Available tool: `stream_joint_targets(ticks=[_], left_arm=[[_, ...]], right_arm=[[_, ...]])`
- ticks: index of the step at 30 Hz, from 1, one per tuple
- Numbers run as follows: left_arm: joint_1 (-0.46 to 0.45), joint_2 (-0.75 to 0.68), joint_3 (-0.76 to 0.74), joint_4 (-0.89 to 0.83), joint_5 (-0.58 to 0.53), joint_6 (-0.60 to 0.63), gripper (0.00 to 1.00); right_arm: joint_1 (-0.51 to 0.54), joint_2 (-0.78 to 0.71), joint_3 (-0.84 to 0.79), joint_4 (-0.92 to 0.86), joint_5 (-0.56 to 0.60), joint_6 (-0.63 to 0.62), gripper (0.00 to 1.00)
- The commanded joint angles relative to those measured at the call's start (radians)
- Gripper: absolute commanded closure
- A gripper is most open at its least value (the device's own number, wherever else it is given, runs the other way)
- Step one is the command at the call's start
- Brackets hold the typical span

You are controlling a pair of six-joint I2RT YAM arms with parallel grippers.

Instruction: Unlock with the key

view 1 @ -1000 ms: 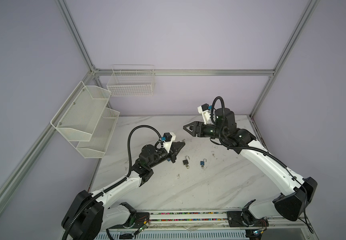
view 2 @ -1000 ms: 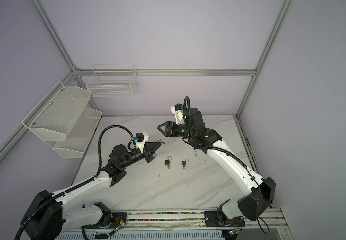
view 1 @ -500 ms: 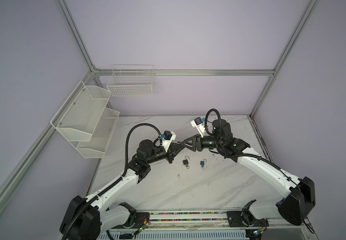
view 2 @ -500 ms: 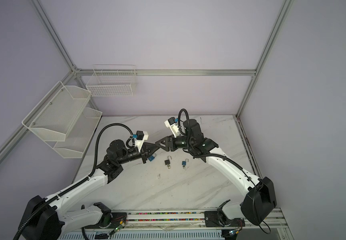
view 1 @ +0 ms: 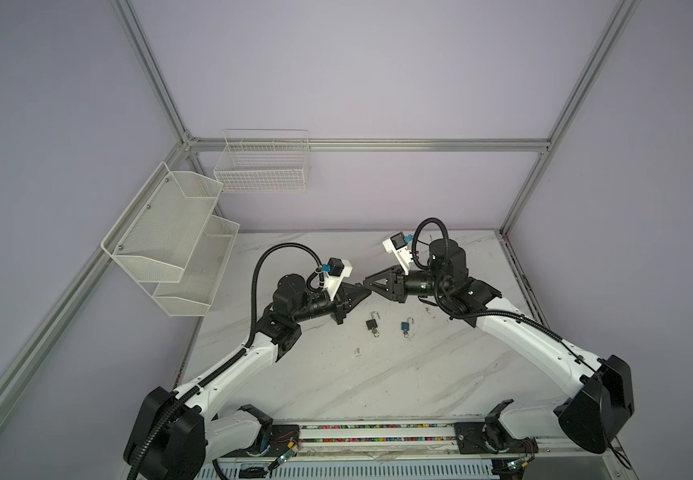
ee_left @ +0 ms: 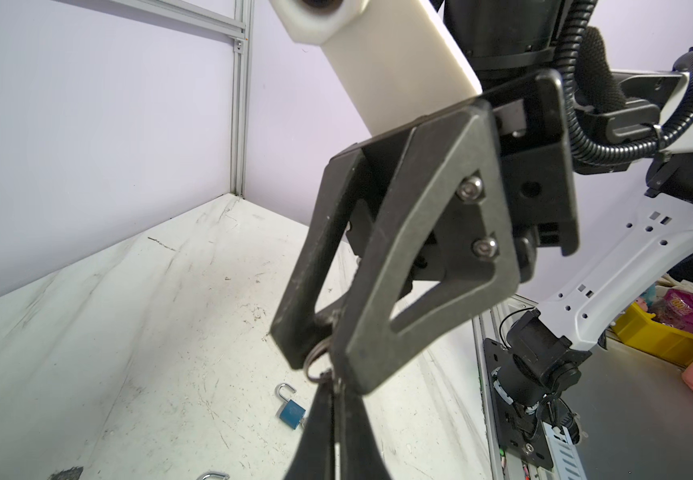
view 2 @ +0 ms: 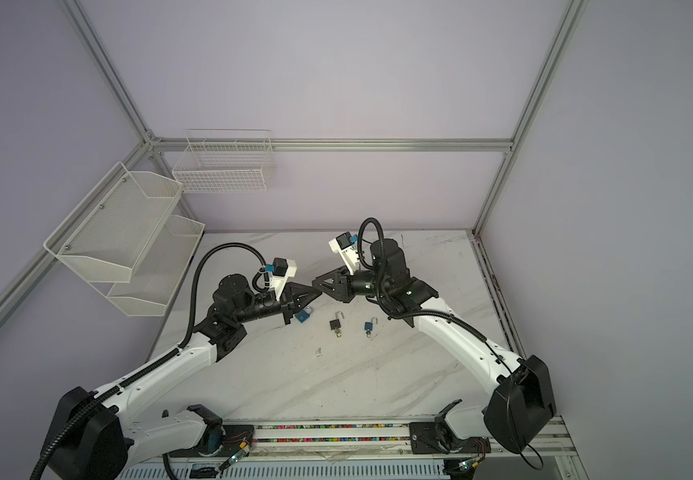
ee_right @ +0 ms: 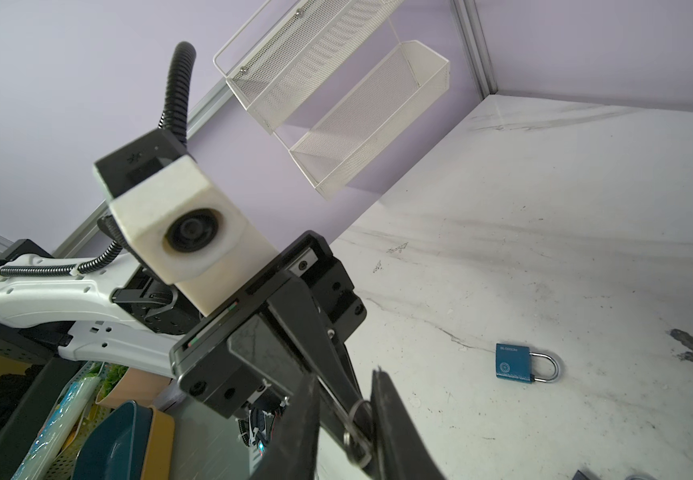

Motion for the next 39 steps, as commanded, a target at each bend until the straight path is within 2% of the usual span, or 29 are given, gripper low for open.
stream_joint_targets(ticks=[1,9,11,13,18,23,27,29,35,39], left_arm=[[0.007,0.003,0.097,0.023,0.03,-0.02,1.0],[0.01,0.013,0.105,0.038,0.044,-0.04,1.0],[0.011,0.016,0.105,0.049,0.051,-0.047,1.0],[0.014,0.019,0.107,0.064,0.063,-0.059,1.0],[0.021,0.031,0.115,0.082,0.088,-0.083,1.0],[0.026,0.028,0.128,0.065,0.098,-0.091,0.99],[0.041,-0.019,0.105,0.032,0.047,-0.114,0.6],[0.046,-0.062,0.068,0.028,-0.016,-0.14,0.5],[0.044,-0.209,-0.028,0.021,-0.311,-0.302,0.39],[0.031,-0.241,-0.072,0.111,-0.459,-0.523,0.39]], right_arm=[[-0.005,-0.007,-0.01,0.037,-0.007,-0.031,0.78],[-0.011,-0.004,-0.019,0.036,-0.01,-0.046,0.84],[-0.012,-0.004,-0.018,0.032,-0.008,-0.049,0.87],[-0.012,-0.007,-0.013,0.027,0.002,-0.051,0.94],[-0.014,-0.016,-0.007,0.027,0.01,-0.06,1.0],[-0.014,-0.022,0.02,0.028,0.033,-0.054,1.0],[-0.016,-0.033,0.054,0.031,0.099,-0.01,1.0],[-0.015,-0.04,0.064,0.04,0.152,0.029,1.0],[-0.016,-0.034,0.082,0.043,0.383,0.172,1.0],[-0.01,-0.043,0.023,0.198,0.418,0.338,1.0]])
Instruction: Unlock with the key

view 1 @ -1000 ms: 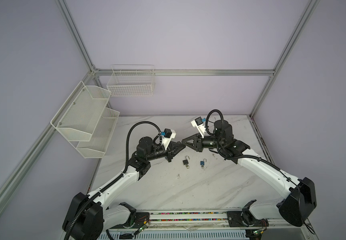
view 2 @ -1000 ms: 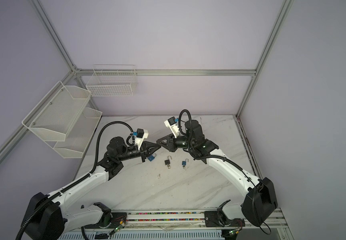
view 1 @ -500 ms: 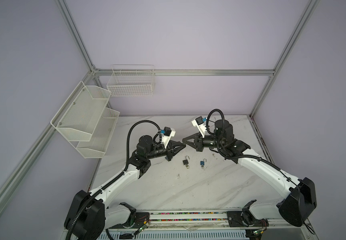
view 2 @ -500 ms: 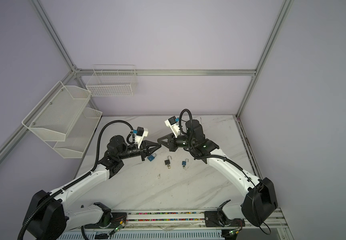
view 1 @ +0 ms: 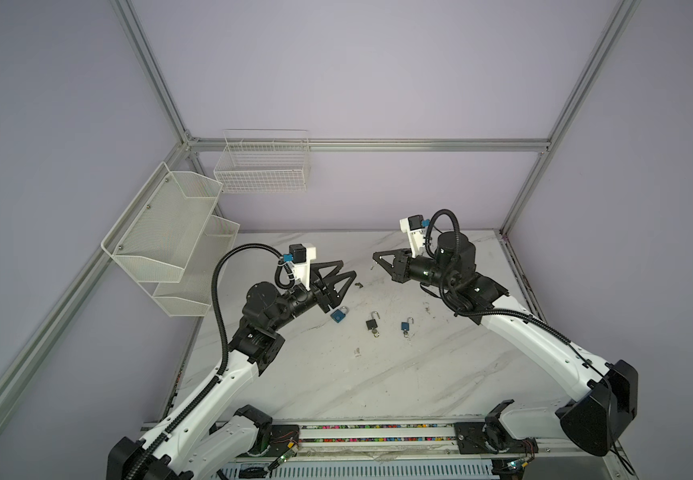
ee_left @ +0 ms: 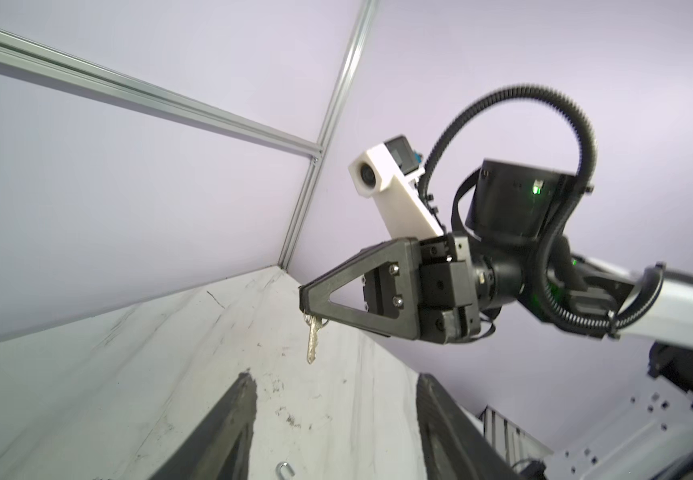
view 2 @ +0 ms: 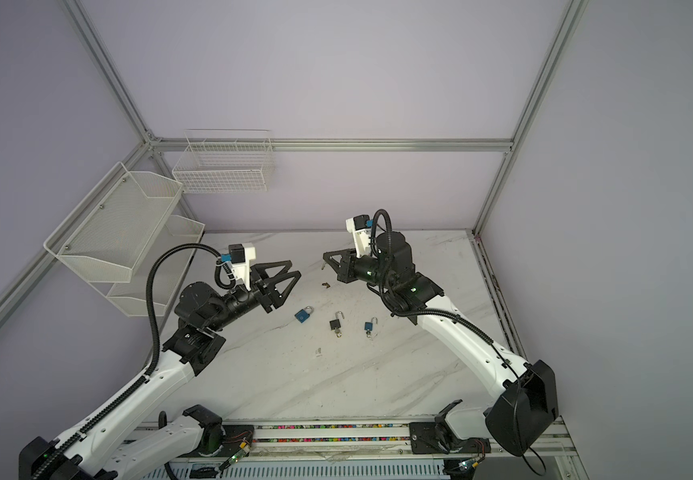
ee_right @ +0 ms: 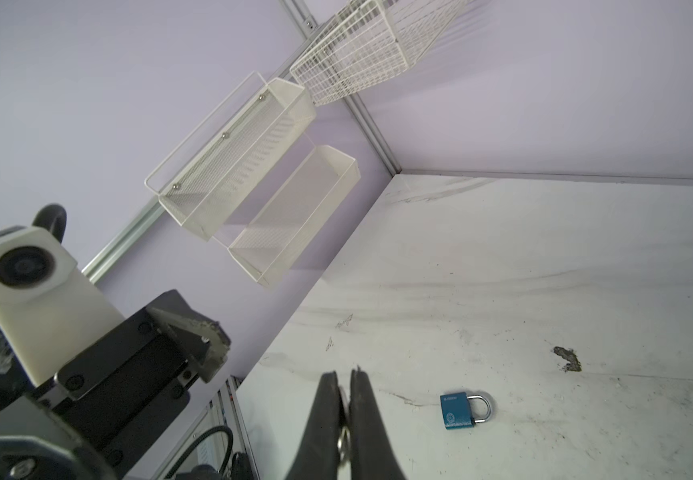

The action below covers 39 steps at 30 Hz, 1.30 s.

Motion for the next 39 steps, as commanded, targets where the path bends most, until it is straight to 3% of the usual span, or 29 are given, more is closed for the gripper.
stream_joint_targets(ticks=[1,7,14,29,39], left_arm=[[-0.022,-0.004,-0.065,0.078,-0.21,-0.219,0.39],[-0.141,0.026,-0.063,0.17,-0.41,-0.277,0.43],[-0.195,0.103,-0.088,0.368,-0.486,-0.355,0.51],[-0.224,0.192,-0.062,0.53,-0.461,-0.381,0.72],[-0.227,0.223,-0.038,0.566,-0.426,-0.389,0.79]], right_arm=[[0.007,-0.029,-0.051,0.195,0.077,0.191,1.0],[0.079,-0.023,-0.101,0.406,0.15,0.309,1.0],[0.132,-0.001,-0.144,0.561,0.187,0.394,1.0],[0.173,0.017,-0.162,0.644,0.218,0.403,1.0],[0.179,0.048,-0.175,0.661,0.216,0.4,1.0]])
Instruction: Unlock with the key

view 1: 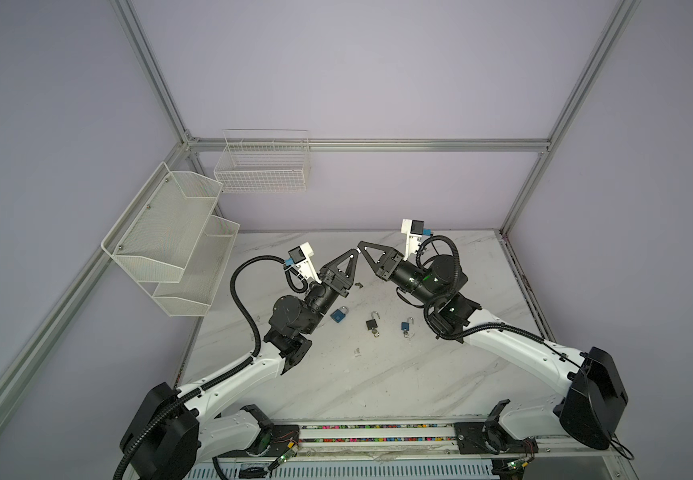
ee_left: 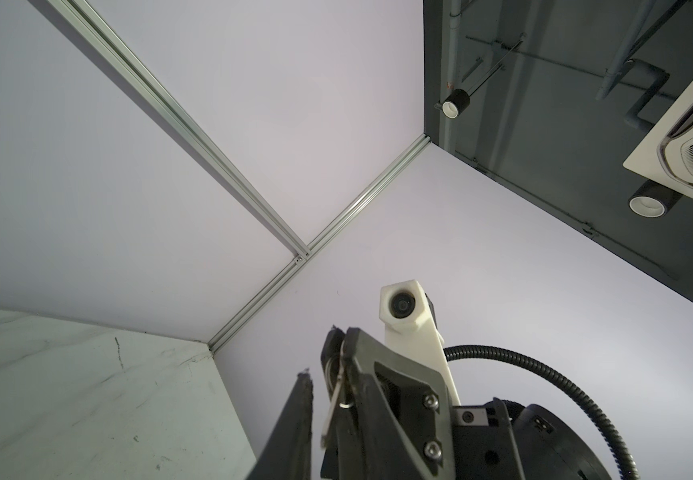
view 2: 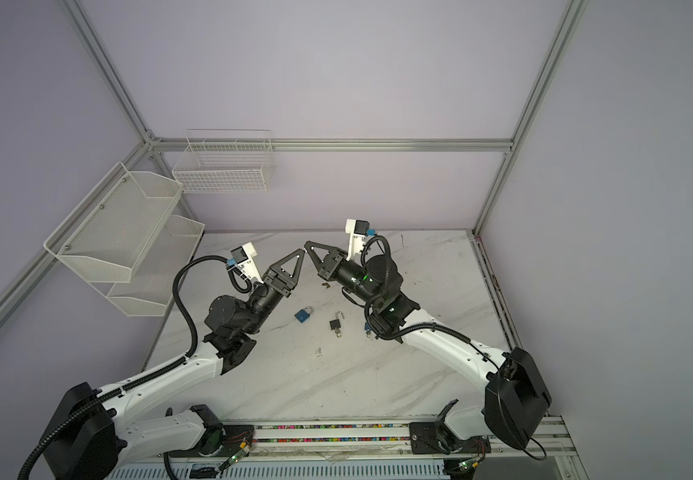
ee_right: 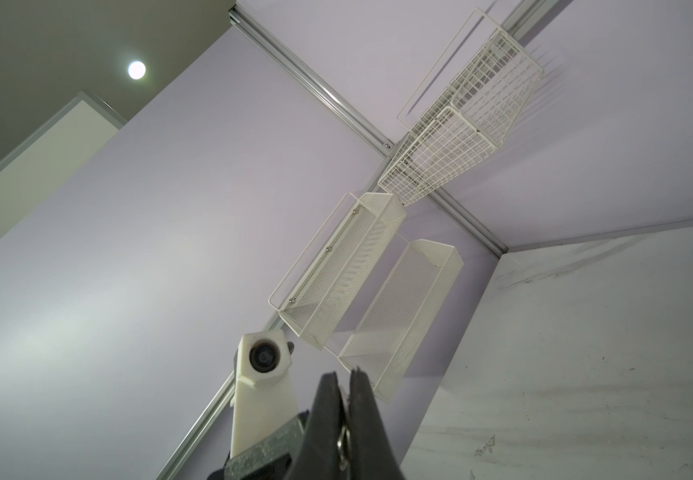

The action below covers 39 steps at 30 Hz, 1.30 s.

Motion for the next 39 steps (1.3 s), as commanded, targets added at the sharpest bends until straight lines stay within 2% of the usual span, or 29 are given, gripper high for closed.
stream_joint_targets(ticks=[1,19,39], left_arm=[[-0.005,-0.003,0.015,0.067,0.022,0.004,0.8],[-0.007,-0.01,0.004,0.065,0.008,0.004,0.89],[-0.007,-0.005,0.002,0.063,0.01,0.002,0.89]], right_arm=[[0.011,0.004,-0.012,0.053,0.007,0.017,1.0],[0.011,-0.016,-0.047,0.072,0.053,0.005,1.0],[0.011,-0.048,-0.05,0.055,0.09,-0.018,1.0]])
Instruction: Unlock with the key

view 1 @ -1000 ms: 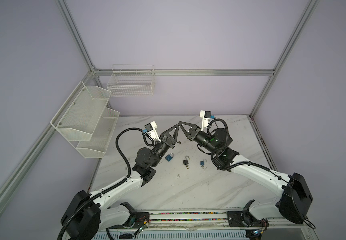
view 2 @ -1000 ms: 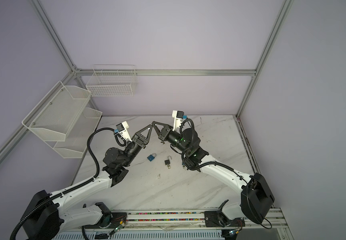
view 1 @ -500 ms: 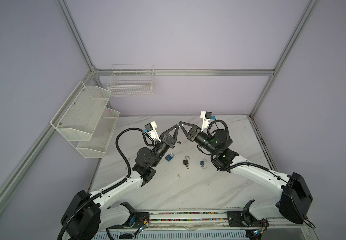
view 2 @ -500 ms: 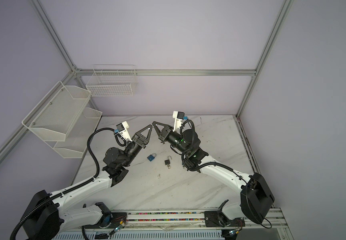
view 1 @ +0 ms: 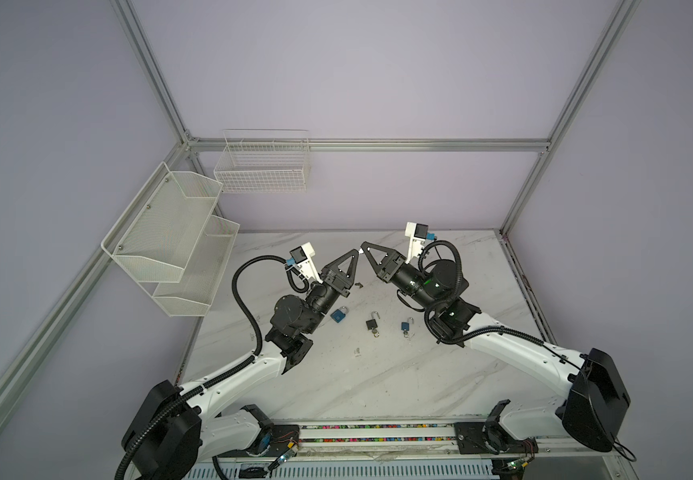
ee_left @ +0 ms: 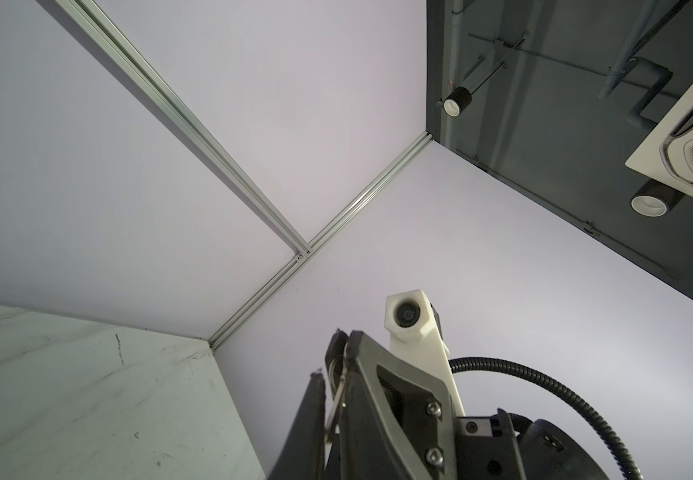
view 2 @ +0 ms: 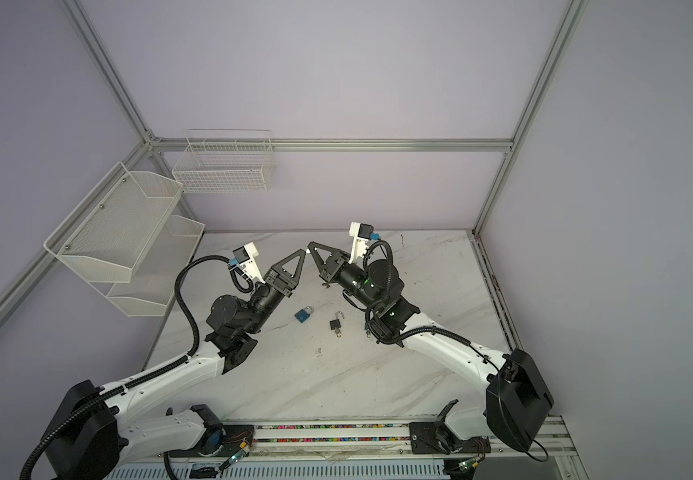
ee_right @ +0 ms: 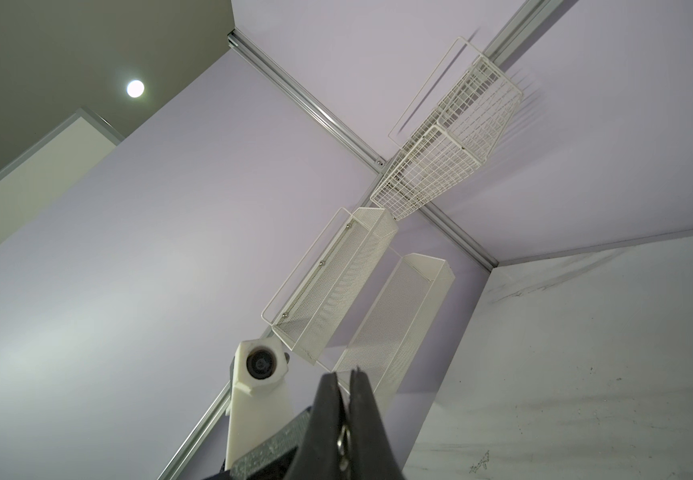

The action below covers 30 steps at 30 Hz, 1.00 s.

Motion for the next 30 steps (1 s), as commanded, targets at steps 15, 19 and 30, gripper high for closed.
stream_joint_targets(ticks=[15,19,30], left_arm=[[-0.007,0.015,0.041,0.058,0.049,0.019,0.93],[-0.006,0.009,0.042,0.052,0.047,0.034,0.99],[0.043,-0.121,0.146,-0.471,0.134,0.253,1.0]], right_arm=[[0.004,-0.014,-0.017,0.022,0.011,-0.004,1.0],[0.004,-0.014,-0.012,0.012,0.012,-0.016,1.0],[-0.038,-0.077,-0.021,-0.133,-0.021,-0.084,0.63]])
